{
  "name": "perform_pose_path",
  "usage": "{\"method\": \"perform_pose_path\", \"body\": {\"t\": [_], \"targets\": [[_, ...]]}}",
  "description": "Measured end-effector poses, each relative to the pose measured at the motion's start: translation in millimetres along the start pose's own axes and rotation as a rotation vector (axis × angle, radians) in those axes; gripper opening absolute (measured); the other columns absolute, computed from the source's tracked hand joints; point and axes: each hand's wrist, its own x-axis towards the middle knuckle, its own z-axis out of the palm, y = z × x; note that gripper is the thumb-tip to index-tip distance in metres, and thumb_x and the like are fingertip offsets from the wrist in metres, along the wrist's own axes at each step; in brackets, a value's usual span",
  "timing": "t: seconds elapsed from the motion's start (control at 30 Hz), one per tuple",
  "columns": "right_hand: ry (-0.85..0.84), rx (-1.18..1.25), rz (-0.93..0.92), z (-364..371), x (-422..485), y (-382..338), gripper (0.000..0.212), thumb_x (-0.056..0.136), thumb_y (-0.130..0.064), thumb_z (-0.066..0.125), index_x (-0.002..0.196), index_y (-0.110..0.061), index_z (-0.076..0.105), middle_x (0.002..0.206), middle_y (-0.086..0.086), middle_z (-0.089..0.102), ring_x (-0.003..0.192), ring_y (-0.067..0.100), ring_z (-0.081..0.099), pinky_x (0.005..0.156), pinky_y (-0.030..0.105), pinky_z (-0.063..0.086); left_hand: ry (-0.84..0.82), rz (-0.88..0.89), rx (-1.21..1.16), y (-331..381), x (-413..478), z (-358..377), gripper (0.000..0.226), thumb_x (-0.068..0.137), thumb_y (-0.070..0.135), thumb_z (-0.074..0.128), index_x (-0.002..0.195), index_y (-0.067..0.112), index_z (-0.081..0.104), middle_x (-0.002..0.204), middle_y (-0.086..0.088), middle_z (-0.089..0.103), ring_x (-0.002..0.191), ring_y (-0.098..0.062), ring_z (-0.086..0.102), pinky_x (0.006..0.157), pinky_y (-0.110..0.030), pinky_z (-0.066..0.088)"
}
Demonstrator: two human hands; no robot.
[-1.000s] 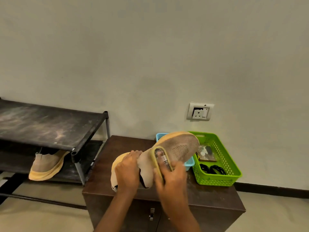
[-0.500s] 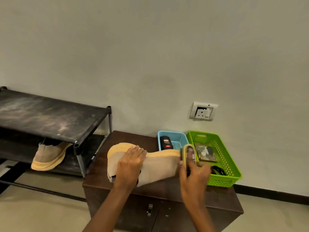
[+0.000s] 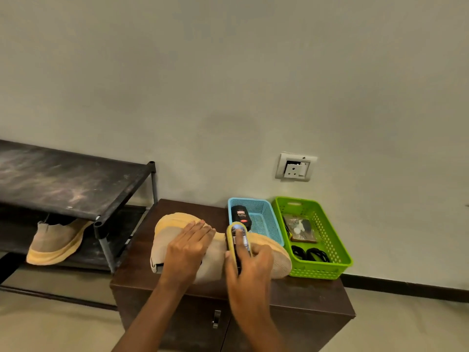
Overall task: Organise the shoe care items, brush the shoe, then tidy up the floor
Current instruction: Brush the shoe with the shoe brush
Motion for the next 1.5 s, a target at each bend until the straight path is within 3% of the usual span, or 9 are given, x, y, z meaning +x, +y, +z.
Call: {"method": "perform_pose_path", "body": {"t": [0.17,0.33,0.53,0.73,0.83,0.93,1.07,1.3,1.5], "targets": [[0.159,-0.024,0.379,-18.3,22.2,49.3,0.058,0.088,-0.025,0.063,0.138,-0.032,0.033,0.092,0.007,0.038,0.086,0.022,0.04,0.081,0.044,0.046,0.013,-0.178,-0.062,-2.6,-3.6,-0.9,0.052,0.038,-0.01,0.088,0.087,0.004,0.075,0.087,-0.013,0.074,0.081,-0.028,0.072,0.078,-0.049,0.052],[0.052,-0.039,-0.085,0.9,-4.0,-11.4,0.053,0.088,-0.038,0.048,0.139,-0.024,0.045,0.088,0.004,0.043,0.079,0.015,0.041,0.068,0.029,0.046,0.016,-0.241,-0.154,3.3,-3.9,5.2,0.05,0.044,-0.015,0.084,0.089,0.006,0.075,0.087,-0.01,0.074,0.08,-0.025,0.072,0.075,-0.046,0.055],[0.24,-0.062,0.142,-22.9,23.8,40.6,0.053,0.088,-0.034,0.053,0.139,-0.027,0.038,0.094,0.013,0.045,0.083,0.025,0.045,0.07,0.043,0.051,-0.039,-0.346,-0.135,5.6,-1.2,-2.1,0.048,0.041,-0.009,0.087,0.084,0.008,0.076,0.082,-0.008,0.074,0.074,-0.024,0.072,0.066,-0.043,0.057],[-0.043,-0.092,-0.281,8.2,-16.0,-5.3,0.048,0.092,-0.041,0.044,0.138,-0.027,0.046,0.097,0.003,0.044,0.081,0.015,0.044,0.071,0.028,0.042,-0.107,-0.601,-0.227,18.0,7.8,-9.8,0.01,0.075,0.009,0.072,0.081,0.017,0.074,0.074,-0.001,0.072,0.066,-0.021,0.067,0.061,-0.024,0.045],[0.113,-0.175,-0.105,-8.5,15.6,34.7,0.052,0.086,-0.04,0.046,0.137,-0.028,0.045,0.094,0.01,0.044,0.078,0.024,0.047,0.066,0.033,0.045,-0.123,-0.721,-0.226,13.1,8.5,-11.6,0.024,0.086,0.01,0.06,0.101,0.022,0.073,0.094,0.001,0.073,0.086,-0.018,0.065,0.07,-0.019,0.038],[0.169,-0.127,-0.035,-11.6,16.1,35.9,0.052,0.086,-0.039,0.047,0.137,-0.029,0.041,0.095,0.007,0.039,0.083,0.02,0.04,0.067,0.037,0.049,-0.156,-0.739,-0.242,16.6,8.9,-9.3,0.025,0.089,0.014,0.058,0.108,0.023,0.071,0.101,0.001,0.071,0.092,-0.016,0.064,0.075,-0.018,0.039],[-0.038,-0.147,-0.391,8.6,-12.0,5.2,0.052,0.09,-0.036,0.05,0.14,-0.024,0.043,0.099,0.004,0.041,0.085,0.014,0.04,0.072,0.026,0.04,-0.157,-0.71,-0.235,20.2,10.8,-12.5,0.018,0.085,0.017,0.065,0.101,0.019,0.072,0.093,-0.003,0.073,0.085,-0.021,0.066,0.073,-0.024,0.041],[0.173,-0.123,-0.088,-11.4,21.1,39.3,0.05,0.089,-0.035,0.053,0.138,-0.029,0.045,0.094,0.004,0.041,0.086,0.014,0.037,0.075,0.027,0.038,-0.173,-0.561,-0.278,14.8,0.9,-2.9,0.027,0.065,0.006,0.083,0.088,0.015,0.075,0.08,-0.001,0.073,0.07,-0.018,0.069,0.067,-0.025,0.052],[0.039,-0.185,-0.449,1.0,6.2,18.8,0.047,0.094,-0.034,0.049,0.138,-0.018,0.046,0.103,0.009,0.044,0.088,0.018,0.043,0.075,0.032,0.045,-0.023,-0.571,-0.282,17.0,6.5,-12.2,0.012,0.071,0.006,0.071,0.082,0.011,0.075,0.072,-0.004,0.072,0.062,-0.019,0.068,0.062,-0.021,0.043]]}}
